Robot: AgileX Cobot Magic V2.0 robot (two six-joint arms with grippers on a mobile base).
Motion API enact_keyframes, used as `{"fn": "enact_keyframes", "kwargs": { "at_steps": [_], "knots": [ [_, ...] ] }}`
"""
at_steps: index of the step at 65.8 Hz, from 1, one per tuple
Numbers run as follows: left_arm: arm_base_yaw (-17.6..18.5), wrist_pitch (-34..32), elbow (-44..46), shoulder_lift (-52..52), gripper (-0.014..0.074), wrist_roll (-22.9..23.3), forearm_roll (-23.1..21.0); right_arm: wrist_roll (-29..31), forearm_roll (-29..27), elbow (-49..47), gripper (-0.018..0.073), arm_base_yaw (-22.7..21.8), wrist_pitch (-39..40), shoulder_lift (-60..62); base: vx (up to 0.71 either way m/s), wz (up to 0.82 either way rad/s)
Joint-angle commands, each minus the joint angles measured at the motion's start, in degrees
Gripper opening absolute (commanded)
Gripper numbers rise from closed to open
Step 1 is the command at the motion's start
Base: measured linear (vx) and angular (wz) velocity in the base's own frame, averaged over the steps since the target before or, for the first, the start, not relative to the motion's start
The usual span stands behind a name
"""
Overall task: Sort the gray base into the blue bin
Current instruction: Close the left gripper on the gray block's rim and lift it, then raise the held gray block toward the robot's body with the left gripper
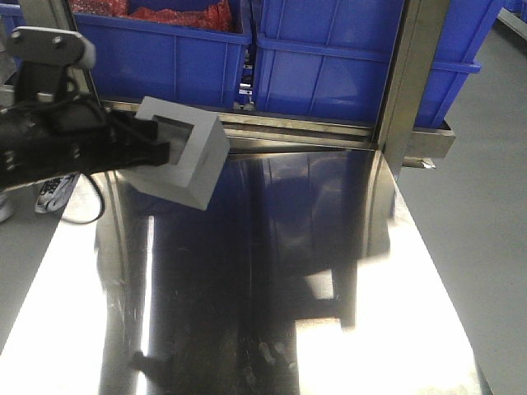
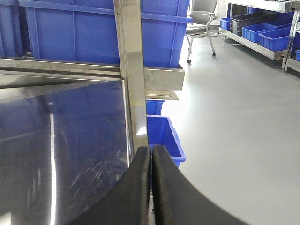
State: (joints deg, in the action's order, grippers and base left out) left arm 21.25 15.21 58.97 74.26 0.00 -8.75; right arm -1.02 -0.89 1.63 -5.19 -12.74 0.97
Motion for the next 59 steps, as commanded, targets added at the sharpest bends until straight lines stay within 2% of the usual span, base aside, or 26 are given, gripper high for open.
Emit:
{"fn": "enact_keyframes", "kwargs": {
  "at_steps": [1, 24, 40, 59],
  "knots": [
    [0.21, -7.07, -1.67, -5.93, -0.0008, 0.0, -0.6, 0.32, 0.23, 0.08, -0.0005, 0.02, 4.28, 0.1, 0.0, 0.0],
    [0.21, -7.96, -14.17, -21.23, -0.0008, 0.0, -0.71, 0.32, 0.23, 0.08, -0.0005, 0.02, 4.28, 0.1, 0.0, 0.0],
    [0.21, -11.83, -22.51, -31.8, -0.0008, 0.33, -0.77, 0.32, 0.23, 0.08, -0.0005, 0.02, 4.28, 0.1, 0.0, 0.0],
    [0.21, -12.55, -28.76, -41.06, -0.0008, 0.33, -0.77, 0.32, 0.23, 0.08, -0.0005, 0.02, 4.28, 0.1, 0.0, 0.0]
  ]
}}
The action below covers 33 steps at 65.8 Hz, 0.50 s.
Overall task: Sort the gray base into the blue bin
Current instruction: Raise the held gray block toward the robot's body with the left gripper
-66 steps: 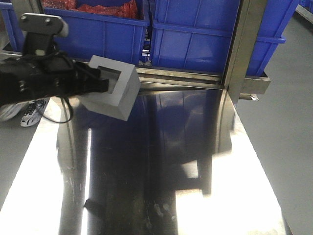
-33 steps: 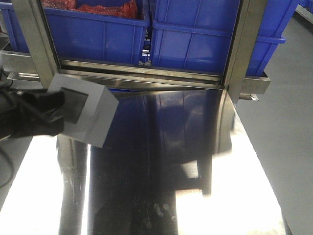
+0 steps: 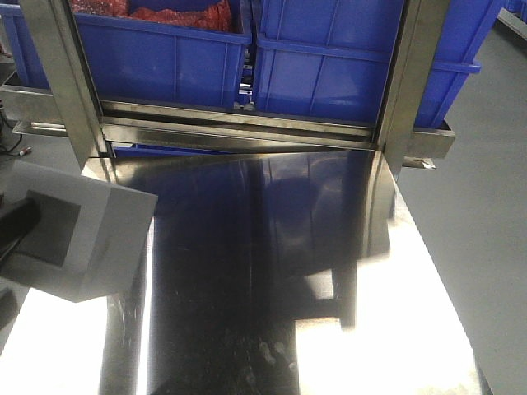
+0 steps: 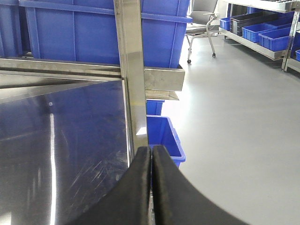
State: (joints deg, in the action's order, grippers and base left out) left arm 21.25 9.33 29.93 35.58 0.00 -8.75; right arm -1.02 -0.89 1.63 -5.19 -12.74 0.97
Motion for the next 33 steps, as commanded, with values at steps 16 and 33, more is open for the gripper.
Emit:
{"fn": "enact_keyframes", "kwargs": {
  "at_steps": [16, 33],
  "knots": [
    [0.21, -9.7, -3.66, -8.51, -0.0007, 0.33, -0.77, 0.32, 0.23, 0.08, -0.0005, 0.02, 4.28, 0.1, 0.0, 0.0],
    [0.21, -11.47, -4.72, -11.15, -0.0006, 0.33, -0.77, 0.32, 0.23, 0.08, -0.0005, 0.02, 4.28, 0.1, 0.0, 0.0]
  ]
}}
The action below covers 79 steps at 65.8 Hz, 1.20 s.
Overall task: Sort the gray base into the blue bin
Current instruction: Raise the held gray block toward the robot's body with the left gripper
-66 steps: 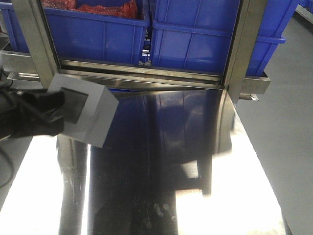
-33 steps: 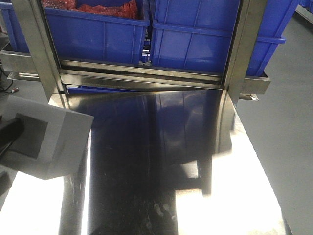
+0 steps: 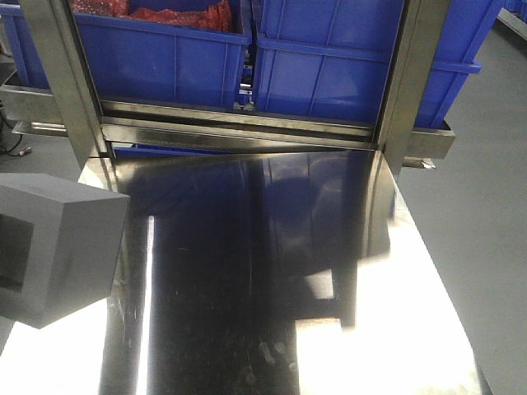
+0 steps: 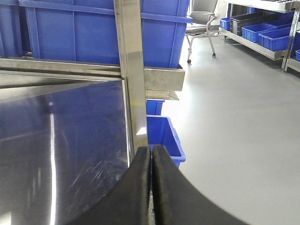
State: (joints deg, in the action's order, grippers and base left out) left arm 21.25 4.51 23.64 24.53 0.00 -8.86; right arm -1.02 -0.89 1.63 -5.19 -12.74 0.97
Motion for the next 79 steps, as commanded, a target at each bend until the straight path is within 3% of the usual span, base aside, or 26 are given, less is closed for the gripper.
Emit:
{"fn": "enact_keyframes", "kwargs": {
  "at_steps": [1, 79],
  "knots": [
    [0.21, -6.65, 1.57, -0.1, -0.0006, 0.33, -0.66, 0.32, 0.23, 0.08, -0.0005, 0.02, 4.28, 0.1, 0.0, 0.0],
    [0.21, -6.59, 1.57, -0.1, -0.0006, 0.33, -0.66, 0.32, 0.23, 0.08, -0.0005, 0.02, 4.28, 0.1, 0.0, 0.0]
  ]
}}
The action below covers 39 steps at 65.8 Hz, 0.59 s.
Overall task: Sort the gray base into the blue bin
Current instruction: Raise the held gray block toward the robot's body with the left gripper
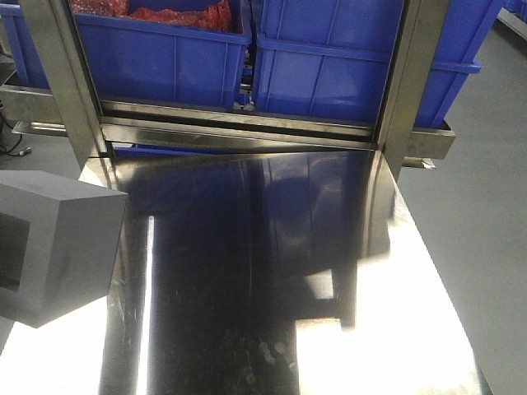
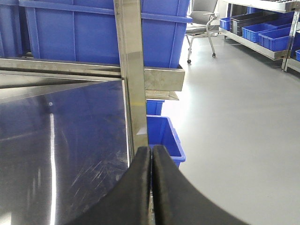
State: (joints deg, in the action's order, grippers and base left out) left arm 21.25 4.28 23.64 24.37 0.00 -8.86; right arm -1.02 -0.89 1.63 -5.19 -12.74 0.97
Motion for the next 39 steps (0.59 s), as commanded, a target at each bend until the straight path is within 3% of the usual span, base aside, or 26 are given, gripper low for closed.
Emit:
{"fn": "enact_keyframes", "kwargs": {
  "at_steps": [1, 39],
  "knots": [
    [0.21, -6.36, 1.57, 0.05, -0.0006, 0.33, -0.66, 0.32, 0.23, 0.08, -0.0005, 0.02, 4.28, 0.1, 0.0, 0.0],
    [0.21, -6.36, 1.57, 0.05, -0.0006, 0.33, -0.66, 0.32, 0.23, 0.08, -0.0005, 0.02, 4.28, 0.1, 0.0, 0.0]
  ]
}}
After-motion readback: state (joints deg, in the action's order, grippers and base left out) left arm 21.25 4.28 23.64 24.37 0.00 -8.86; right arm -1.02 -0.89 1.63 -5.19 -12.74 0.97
